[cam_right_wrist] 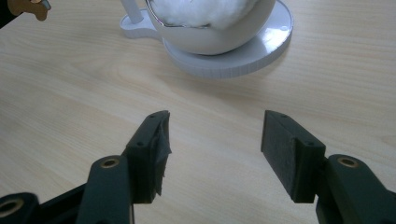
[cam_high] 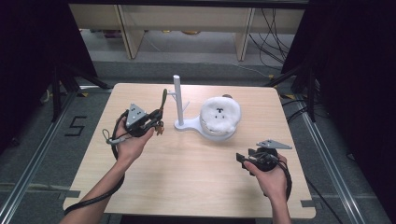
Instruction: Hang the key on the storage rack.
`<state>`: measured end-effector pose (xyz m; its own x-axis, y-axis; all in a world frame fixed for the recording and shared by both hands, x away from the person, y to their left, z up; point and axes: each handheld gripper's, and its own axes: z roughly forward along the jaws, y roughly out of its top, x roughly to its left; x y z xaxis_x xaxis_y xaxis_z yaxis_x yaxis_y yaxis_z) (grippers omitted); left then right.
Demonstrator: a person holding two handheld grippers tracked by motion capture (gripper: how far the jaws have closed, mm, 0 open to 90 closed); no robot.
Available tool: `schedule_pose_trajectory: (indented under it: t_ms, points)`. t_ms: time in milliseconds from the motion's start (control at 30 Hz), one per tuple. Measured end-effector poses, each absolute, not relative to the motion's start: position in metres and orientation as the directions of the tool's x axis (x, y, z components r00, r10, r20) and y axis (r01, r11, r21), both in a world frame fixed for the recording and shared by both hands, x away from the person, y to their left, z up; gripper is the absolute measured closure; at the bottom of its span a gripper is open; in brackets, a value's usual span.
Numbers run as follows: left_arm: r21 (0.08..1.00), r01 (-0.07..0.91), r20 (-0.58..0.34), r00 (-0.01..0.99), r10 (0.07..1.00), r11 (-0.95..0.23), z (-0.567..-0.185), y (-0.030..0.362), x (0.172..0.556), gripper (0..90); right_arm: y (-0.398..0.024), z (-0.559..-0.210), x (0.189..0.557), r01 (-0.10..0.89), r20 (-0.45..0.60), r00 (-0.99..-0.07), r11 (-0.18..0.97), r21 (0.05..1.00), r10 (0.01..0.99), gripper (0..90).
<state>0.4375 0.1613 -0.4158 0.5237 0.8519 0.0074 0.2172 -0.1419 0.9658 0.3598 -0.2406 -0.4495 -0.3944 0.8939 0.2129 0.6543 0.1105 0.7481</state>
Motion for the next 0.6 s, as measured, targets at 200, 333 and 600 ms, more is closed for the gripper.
schedule_pose_trajectory:
  t_ms: [200,333,600]
  points:
    - [0.962,0.227,0.013,0.518,0.855,-0.152,-0.416,0.158,0.443,79.1,-0.239,-0.451,0.36,0.659,0.235,-0.396,0.097,0.746,0.887,42.9]
    - [0.96,0.228,0.019,0.521,0.853,-0.161,-0.418,0.154,0.445,79.0,-0.24,-0.45,0.36,0.659,0.223,-0.393,0.104,0.745,0.892,42.8]
    - [0.957,0.238,0.018,0.523,0.852,-0.166,-0.422,0.148,0.448,78.9,-0.241,-0.451,0.36,0.654,0.222,-0.399,0.106,0.749,0.89,42.8]
